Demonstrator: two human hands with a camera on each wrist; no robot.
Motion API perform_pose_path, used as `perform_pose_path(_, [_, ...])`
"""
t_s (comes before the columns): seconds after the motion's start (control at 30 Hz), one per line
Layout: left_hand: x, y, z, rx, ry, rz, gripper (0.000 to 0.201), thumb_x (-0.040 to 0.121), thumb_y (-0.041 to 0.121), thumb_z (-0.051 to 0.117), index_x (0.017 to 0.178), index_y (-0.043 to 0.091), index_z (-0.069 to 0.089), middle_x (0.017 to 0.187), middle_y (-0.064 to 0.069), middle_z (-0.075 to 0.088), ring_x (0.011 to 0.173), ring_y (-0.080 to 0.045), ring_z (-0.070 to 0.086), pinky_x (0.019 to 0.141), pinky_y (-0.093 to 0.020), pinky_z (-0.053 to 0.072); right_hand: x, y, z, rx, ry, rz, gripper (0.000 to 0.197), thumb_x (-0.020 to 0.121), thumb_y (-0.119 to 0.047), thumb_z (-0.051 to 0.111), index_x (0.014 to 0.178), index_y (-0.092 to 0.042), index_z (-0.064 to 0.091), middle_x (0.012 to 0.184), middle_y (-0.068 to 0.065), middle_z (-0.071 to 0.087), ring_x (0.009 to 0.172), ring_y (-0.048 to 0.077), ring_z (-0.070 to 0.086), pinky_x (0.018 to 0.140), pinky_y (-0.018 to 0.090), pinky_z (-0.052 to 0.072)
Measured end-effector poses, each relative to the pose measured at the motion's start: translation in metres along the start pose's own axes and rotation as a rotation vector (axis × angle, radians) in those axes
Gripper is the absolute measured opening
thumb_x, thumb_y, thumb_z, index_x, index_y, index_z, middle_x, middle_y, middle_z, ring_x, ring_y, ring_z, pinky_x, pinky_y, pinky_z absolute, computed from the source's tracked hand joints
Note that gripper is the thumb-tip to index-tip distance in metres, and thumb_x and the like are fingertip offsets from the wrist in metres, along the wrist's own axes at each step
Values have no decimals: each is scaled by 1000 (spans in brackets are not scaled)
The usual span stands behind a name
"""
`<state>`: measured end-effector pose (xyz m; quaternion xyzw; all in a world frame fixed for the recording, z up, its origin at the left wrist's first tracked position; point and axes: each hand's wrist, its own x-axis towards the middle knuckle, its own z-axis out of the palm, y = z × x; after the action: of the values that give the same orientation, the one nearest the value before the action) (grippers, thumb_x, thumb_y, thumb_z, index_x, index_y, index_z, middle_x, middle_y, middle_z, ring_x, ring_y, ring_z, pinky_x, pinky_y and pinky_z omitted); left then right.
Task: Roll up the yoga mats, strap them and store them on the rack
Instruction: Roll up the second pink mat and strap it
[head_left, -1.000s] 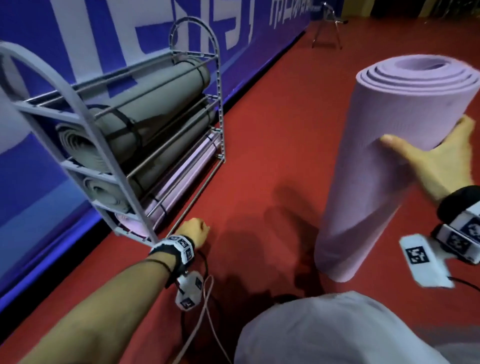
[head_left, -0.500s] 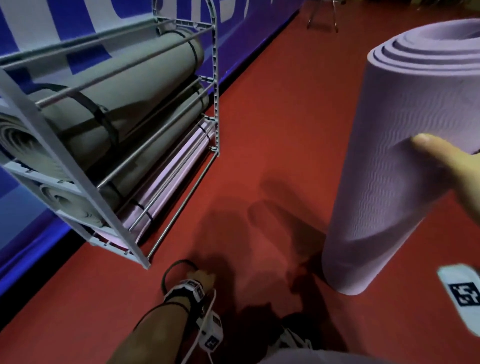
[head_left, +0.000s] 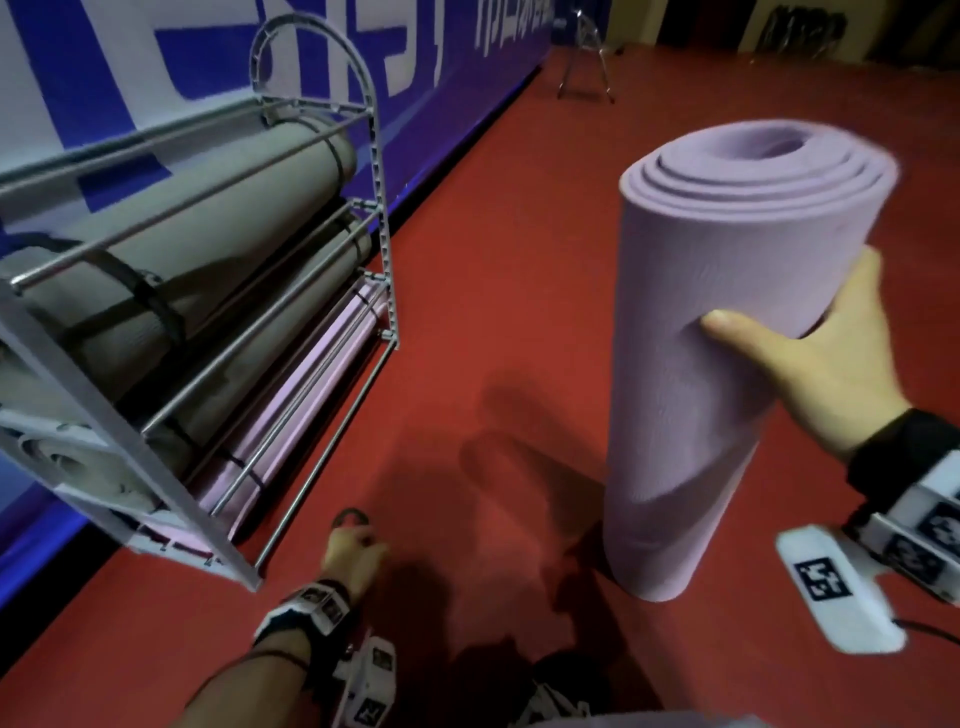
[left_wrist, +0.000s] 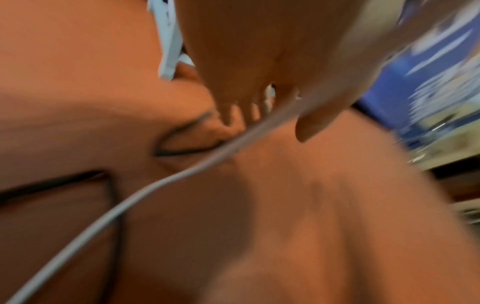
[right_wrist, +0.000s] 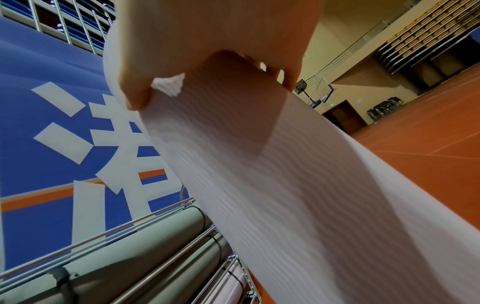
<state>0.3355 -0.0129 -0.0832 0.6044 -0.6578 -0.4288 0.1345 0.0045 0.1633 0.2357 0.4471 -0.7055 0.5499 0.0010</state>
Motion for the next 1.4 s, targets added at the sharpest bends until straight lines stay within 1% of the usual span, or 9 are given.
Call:
perform_pose_path(0.13, [-16, 97, -61, -291, 264, 205, 16, 81, -8, 66, 94, -2, 73, 95, -19, 71, 73, -14, 62, 58, -1, 43, -5, -6, -4, -21, 37, 9, 116, 40, -69, 74, 138, -20, 35, 129, -9, 51, 108, 0, 51, 88, 13, 38])
perform_pose_path(0.23, [-45, 186, -92, -555, 288, 380, 29, 88, -13, 56, 115, -4, 63, 105, -18, 64, 57, 5, 61, 53, -4, 47, -8, -7, -6, -12, 15, 34, 117, 38, -68, 77, 138, -24, 34, 130, -9, 51, 111, 6, 53, 93, 22, 41])
perform_pose_path(0.37, [-96, 290, -103, -824, 133, 578, 36, 94, -12, 36, 115, 5, 60, 125, -28, 56, 86, -15, 66, 56, -19, 56, -11, -9, -14, -1, 21, 33, 110, 45, -54, 89, 137, -25, 34, 132, -6, 50, 115, 9, 53, 100, 30, 44])
perform_pose_path(0.47, [-141, 342, -98, -894, 89, 703, 41, 92, -15, 37, 115, 11, 59, 128, -18, 57, 91, -9, 68, 57, -21, 55, -14, -10, -20, 18, 11, 35, 107, 52, -45, 94, 138, -23, 34, 131, -9, 48, 116, 8, 51, 99, 27, 43])
perform_pose_path(0.6, [-183, 374, -77, -854, 80, 850, 38, 91, -10, 52, 121, 12, 57, 130, -9, 57, 101, -6, 67, 59, -24, 57, -18, -5, -32, 28, 7, 26, 107, 53, -47, 92, 138, -25, 32, 134, -8, 47, 117, 8, 50, 95, 23, 40])
perform_pose_path(0.8, [-220, 396, -39, -284, 199, 1129, 62, 72, 29, 68, 132, 19, 55, 134, 3, 52, 123, -6, 49, 108, -27, 38, -29, -7, -46, 114, 12, 52, 101, 48, -53, 92, 127, -38, 32, 127, -18, 46, 114, 3, 52, 91, 25, 45])
perform_pose_path(0.9, [-240, 412, -20, -45, 198, 1095, 86, 70, 47, 66, 146, 18, 37, 142, 5, 43, 133, -11, 31, 113, -25, 24, -32, -11, -47, 55, -10, 39, 100, 48, -61, 74, 133, -27, 35, 131, -11, 45, 119, 13, 52, 92, 30, 46])
perform_pose_path(1.13, [-242, 471, -18, 536, 214, 812, 104, 74, 72, 59, 152, 15, 20, 156, 3, 27, 145, -23, 20, 115, -58, 13, -34, -16, -41, -149, 22, 18, 110, 52, -75, 69, 136, -13, 37, 131, 2, 43, 122, 24, 44, 98, 42, 45])
perform_pose_path(1.4, [-233, 506, -28, 680, 13, 640, 91, 65, 58, 72, 144, 29, 37, 145, -4, 46, 132, -30, 40, 107, -44, 38, -48, -14, -43, -36, -185, 2, 105, 70, -56, 73, 150, -21, 15, 150, -3, 29, 139, 16, 30, 113, 35, 30])
